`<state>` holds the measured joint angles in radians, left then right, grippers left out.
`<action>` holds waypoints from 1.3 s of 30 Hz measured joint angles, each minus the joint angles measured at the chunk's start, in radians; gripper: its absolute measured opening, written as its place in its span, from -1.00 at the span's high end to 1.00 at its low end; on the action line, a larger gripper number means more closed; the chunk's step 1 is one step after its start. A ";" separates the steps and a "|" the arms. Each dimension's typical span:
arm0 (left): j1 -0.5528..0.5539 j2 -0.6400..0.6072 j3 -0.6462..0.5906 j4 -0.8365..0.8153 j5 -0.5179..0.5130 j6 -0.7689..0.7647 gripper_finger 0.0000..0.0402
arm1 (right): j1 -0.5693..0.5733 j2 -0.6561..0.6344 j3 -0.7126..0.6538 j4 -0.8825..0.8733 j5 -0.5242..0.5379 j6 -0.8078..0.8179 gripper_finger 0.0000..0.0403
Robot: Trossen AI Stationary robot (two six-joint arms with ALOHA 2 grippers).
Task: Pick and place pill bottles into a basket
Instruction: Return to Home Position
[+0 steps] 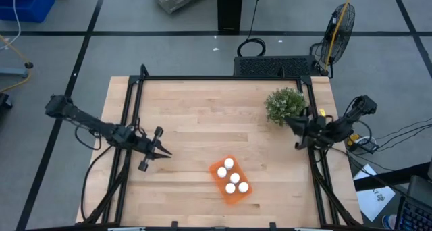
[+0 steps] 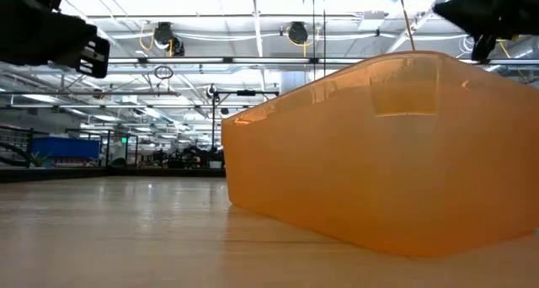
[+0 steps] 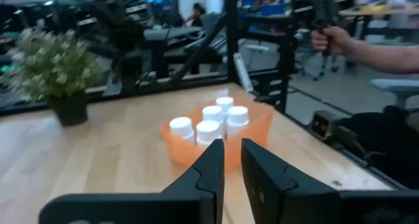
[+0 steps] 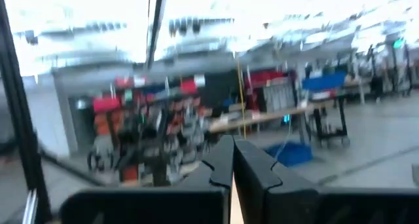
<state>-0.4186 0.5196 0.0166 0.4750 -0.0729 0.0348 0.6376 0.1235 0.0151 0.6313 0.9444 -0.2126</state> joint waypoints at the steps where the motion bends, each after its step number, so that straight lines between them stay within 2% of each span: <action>1: 0.023 -0.011 0.000 -0.002 0.042 0.009 0.72 | -0.002 -0.004 0.000 0.050 -0.004 -0.038 0.98; 4: 0.109 -0.035 0.000 -0.042 0.127 0.016 0.72 | 0.000 -0.023 0.001 0.108 -0.003 -0.074 0.98; 7: 0.203 -0.046 0.000 -0.089 0.193 -0.003 0.72 | 0.014 -0.035 0.005 0.007 -0.014 0.043 0.98; 11: 0.310 -0.045 0.000 -0.074 0.338 -0.009 0.72 | -0.005 -0.032 0.005 -0.192 -0.200 0.182 0.98; 17: 0.448 -0.045 0.000 -0.063 0.497 -0.010 0.72 | -0.074 -0.034 0.005 -0.255 -0.411 0.236 0.98; 20: 0.532 -0.045 0.000 -0.078 0.613 -0.011 0.72 | -0.120 -0.039 0.019 -0.340 -0.453 0.268 0.98; 23: 0.621 -0.045 -0.006 -0.083 0.724 -0.010 0.72 | -0.168 -0.051 0.060 -0.547 -0.462 0.349 0.98; 25: 0.681 -0.045 -0.006 -0.103 0.745 -0.008 0.72 | -0.198 -0.064 0.092 -0.627 -0.485 0.378 0.98; 28: 0.759 -0.044 -0.006 -0.106 0.779 -0.018 0.72 | -0.225 -0.091 0.127 -0.641 -0.579 0.355 0.98; 30: 0.794 -0.044 -0.006 -0.079 0.781 -0.068 0.72 | -0.232 -0.113 0.139 -0.659 -0.580 0.323 0.98; 33: 0.777 -0.045 -0.006 -0.050 0.666 -0.195 0.72 | -0.232 -0.122 0.134 -0.656 -0.437 0.308 0.98; 35: 0.715 -0.044 -0.006 -0.052 0.544 -0.222 0.72 | -0.232 -0.119 0.118 -0.659 -0.365 0.311 0.98; 39: 0.540 -0.044 -0.006 -0.052 0.342 -0.163 0.72 | -0.232 -0.118 0.088 -0.656 -0.345 0.325 0.98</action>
<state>0.1217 0.4757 0.0101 0.4232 0.2687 -0.1282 0.4057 0.0053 0.1035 -0.0251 0.5997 0.1122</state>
